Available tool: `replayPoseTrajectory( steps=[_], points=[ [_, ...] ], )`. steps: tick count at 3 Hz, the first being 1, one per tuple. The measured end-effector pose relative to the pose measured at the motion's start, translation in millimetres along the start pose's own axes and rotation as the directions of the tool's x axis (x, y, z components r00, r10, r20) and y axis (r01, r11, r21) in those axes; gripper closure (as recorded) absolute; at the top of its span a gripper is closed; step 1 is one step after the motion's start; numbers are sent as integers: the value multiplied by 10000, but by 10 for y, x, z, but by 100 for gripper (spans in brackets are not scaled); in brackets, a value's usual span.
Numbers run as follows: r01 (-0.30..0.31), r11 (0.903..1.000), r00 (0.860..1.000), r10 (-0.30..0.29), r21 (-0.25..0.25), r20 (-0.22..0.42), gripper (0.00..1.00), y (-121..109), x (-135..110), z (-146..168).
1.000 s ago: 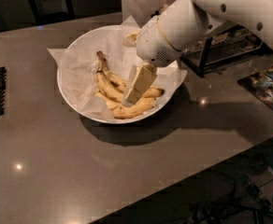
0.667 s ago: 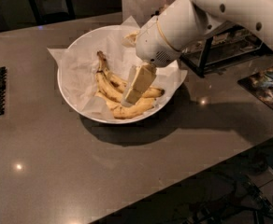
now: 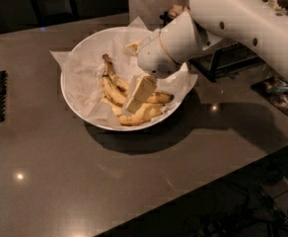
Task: Pick banana from white bowl
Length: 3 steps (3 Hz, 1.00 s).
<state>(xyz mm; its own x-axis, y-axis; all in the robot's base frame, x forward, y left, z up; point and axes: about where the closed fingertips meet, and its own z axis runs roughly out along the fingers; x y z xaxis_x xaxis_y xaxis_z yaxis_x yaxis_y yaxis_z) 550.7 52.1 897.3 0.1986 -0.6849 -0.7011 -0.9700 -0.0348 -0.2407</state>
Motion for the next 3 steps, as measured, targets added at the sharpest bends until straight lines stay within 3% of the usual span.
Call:
replayPoseTrajectory(
  steps=[3],
  points=[
    [107,9995,9919,-145,305,1265,1,-57,-120,260]
  ],
)
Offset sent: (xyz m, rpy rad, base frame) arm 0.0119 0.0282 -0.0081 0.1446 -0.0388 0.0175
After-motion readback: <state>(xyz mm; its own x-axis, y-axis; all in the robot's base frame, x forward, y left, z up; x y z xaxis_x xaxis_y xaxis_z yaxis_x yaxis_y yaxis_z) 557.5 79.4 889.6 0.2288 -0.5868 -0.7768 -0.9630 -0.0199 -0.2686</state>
